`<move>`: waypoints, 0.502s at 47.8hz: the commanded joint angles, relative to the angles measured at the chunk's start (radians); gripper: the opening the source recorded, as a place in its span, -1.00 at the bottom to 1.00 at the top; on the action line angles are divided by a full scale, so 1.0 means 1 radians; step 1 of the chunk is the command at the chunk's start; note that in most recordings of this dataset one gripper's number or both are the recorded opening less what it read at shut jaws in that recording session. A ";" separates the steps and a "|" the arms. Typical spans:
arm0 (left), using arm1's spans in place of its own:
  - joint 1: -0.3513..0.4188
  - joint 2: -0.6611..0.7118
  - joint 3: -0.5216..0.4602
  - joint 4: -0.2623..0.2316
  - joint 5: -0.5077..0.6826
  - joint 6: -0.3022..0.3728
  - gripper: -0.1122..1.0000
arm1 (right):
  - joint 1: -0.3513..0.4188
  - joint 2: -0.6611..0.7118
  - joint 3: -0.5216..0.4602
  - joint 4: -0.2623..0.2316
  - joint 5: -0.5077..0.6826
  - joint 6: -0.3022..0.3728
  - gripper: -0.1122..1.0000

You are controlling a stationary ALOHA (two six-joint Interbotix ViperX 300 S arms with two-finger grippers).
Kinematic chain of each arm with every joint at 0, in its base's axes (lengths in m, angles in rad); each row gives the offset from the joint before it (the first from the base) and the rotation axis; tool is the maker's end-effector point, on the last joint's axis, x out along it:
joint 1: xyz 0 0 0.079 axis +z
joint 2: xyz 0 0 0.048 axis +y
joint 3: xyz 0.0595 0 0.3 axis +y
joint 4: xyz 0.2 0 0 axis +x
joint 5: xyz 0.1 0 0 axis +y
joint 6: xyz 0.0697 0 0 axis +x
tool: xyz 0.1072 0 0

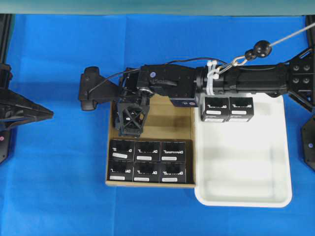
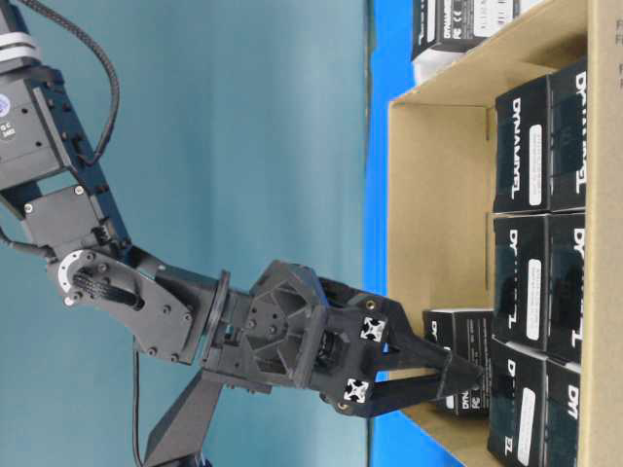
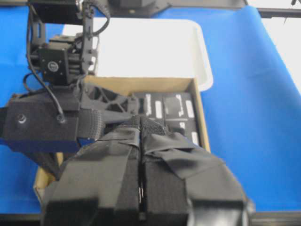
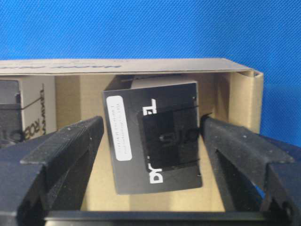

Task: Pick the box from inside the cardboard box.
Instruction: 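Close the right gripper on the black box and lift it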

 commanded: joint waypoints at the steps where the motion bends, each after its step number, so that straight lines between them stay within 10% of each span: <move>1: -0.002 0.006 -0.029 0.003 -0.005 -0.002 -0.91 | 0.014 0.002 -0.003 -0.002 -0.005 -0.002 0.86; 24: -0.002 0.006 -0.029 0.003 -0.005 0.000 -0.91 | 0.018 0.034 0.000 -0.003 -0.014 -0.006 0.86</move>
